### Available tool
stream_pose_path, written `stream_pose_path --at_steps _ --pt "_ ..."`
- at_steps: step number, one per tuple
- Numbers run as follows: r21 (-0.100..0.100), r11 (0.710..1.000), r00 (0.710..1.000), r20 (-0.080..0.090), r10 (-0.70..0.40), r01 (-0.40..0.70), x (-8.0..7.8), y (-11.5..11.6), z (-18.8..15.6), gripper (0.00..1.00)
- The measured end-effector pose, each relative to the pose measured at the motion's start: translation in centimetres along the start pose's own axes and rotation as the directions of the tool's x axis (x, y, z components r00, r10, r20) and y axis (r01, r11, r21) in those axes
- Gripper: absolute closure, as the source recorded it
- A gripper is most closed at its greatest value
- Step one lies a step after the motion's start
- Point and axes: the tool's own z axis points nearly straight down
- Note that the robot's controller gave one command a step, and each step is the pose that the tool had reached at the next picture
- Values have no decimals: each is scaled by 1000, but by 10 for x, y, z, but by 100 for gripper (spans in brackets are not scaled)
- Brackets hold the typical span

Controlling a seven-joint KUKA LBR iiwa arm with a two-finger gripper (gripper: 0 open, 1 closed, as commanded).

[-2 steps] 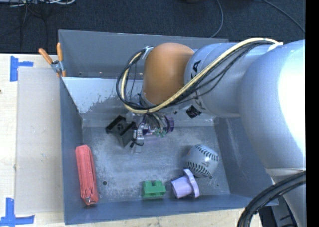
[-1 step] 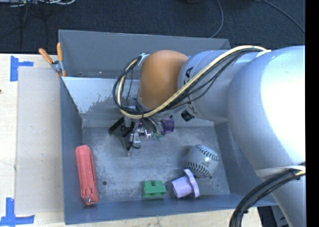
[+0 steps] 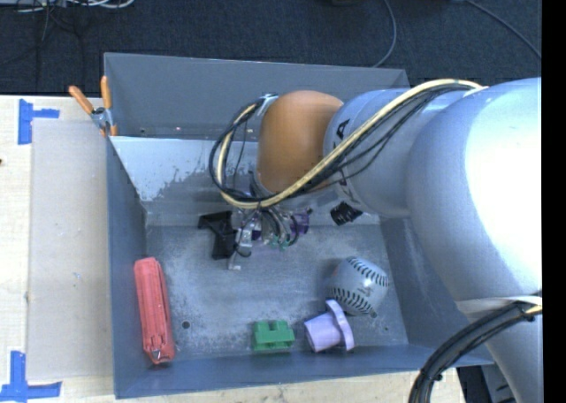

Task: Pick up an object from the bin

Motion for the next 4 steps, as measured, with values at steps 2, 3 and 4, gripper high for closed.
stream_pose_path --at_steps 2,3,4 --pt "2 1000 1000 -5 1 -1 1 -1 -5 100" --pt "4 1000 1000 -10 1 -1 3 -1 -19 100" --pt "4 1000 1000 -12 2 -1 3 -1 -46 100"
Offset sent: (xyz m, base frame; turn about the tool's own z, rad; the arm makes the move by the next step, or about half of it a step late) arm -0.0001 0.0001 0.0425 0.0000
